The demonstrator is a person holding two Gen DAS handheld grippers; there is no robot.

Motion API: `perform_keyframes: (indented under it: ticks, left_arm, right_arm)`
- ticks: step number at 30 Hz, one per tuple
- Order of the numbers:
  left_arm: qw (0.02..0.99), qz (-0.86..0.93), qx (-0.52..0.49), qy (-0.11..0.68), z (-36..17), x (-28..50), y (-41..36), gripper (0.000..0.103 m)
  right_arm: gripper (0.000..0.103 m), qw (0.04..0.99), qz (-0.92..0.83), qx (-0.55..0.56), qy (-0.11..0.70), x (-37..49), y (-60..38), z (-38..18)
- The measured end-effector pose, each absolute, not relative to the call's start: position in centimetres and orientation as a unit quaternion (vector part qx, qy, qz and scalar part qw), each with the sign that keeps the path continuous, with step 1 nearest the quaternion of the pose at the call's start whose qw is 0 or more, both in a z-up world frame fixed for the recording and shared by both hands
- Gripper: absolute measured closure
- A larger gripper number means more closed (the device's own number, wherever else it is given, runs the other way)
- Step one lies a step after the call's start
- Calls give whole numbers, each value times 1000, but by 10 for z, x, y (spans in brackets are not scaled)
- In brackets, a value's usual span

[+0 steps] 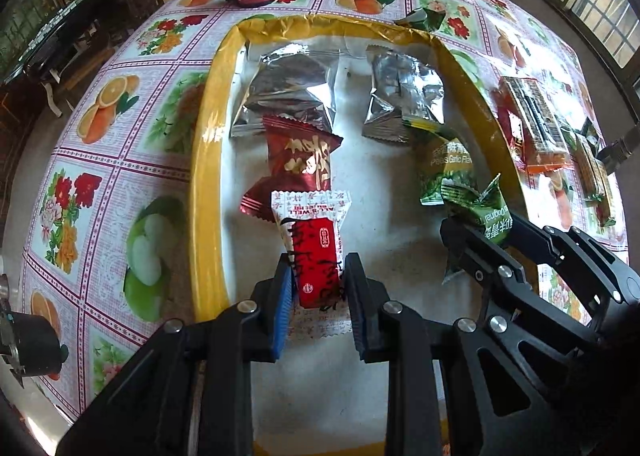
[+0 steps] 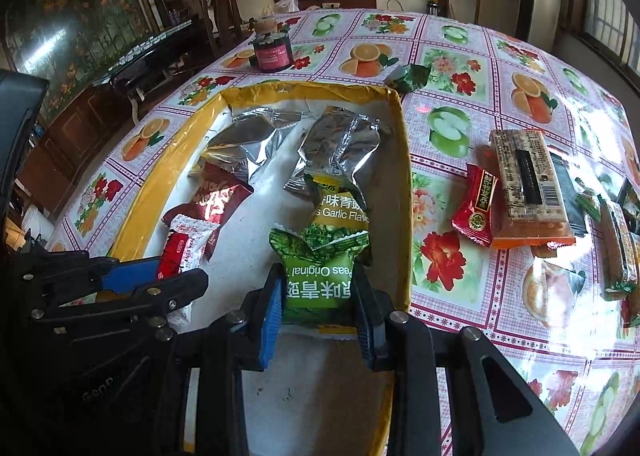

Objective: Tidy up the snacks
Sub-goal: 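Carry the white-red packet into the tray with the left gripper while the right carries the green packet, open both, then grasp the saltine cracker pack with the right gripper while the left grasps the tan biscuit pack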

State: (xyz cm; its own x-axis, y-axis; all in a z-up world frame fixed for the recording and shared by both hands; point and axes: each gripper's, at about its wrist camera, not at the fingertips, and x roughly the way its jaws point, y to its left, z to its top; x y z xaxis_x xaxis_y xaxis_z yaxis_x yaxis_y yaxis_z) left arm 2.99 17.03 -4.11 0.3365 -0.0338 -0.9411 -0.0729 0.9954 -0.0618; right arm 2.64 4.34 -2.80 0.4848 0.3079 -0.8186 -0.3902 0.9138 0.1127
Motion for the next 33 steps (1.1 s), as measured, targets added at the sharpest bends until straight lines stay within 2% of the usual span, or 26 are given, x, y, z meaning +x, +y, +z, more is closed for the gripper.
perform_keyframes:
  ticks: [8, 13, 22, 26, 33]
  left_arm:
    - [811, 19, -45, 583, -47, 34, 174, 69]
    - [810, 25, -46, 584, -46, 35, 175, 56]
    - [828, 34, -42, 558, -29, 22, 172, 40]
    - [837, 36, -38, 544, -21, 13, 168, 37]
    - [852, 32, -21, 522, -9, -3, 148, 35]
  right_arm:
    - [71, 860, 202, -42, 468, 30, 42, -29]
    - [71, 859, 198, -30, 471, 32, 37, -28]
    - [71, 866, 201, -9, 457, 20, 25, -13]
    - [70, 870, 202, -6, 450, 10, 19, -6]
    - [62, 879, 194, 2, 436, -12, -4, 5]
